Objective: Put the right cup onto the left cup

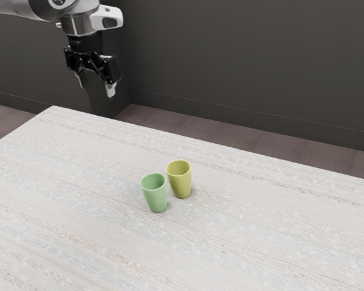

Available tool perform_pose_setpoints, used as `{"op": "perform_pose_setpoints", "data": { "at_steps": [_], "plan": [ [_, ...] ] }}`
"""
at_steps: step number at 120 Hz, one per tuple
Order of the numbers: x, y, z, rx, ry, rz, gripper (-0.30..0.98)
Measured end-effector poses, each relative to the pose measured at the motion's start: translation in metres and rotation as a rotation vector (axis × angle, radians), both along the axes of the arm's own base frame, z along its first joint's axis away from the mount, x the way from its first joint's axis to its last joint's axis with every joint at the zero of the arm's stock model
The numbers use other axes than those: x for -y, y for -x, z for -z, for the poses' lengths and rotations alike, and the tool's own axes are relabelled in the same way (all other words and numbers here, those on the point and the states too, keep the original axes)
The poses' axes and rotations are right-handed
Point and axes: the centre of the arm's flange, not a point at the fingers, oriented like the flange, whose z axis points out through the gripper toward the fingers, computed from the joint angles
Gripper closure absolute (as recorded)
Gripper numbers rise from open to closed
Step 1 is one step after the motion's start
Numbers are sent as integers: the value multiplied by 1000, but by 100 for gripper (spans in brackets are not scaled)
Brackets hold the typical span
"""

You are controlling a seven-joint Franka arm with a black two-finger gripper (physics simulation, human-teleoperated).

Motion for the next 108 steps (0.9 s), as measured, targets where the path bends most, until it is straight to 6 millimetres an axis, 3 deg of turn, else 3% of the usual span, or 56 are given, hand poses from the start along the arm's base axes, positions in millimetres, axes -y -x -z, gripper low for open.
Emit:
{"op": "perform_pose_setpoints", "data": {
  "at_steps": [24, 46, 67, 83, 108],
  "plan": [
    [-24, -7, 4, -5, 0, -48, 0],
    [-26, -63, 28, -19, -10, -62, 0],
    [-26, -100, 48, -43, -22, -72, 0],
    [-21, -118, 79, -89, -27, -69, 0],
    [-12, -124, 137, -160, -24, -60, 0]
  ]
}}
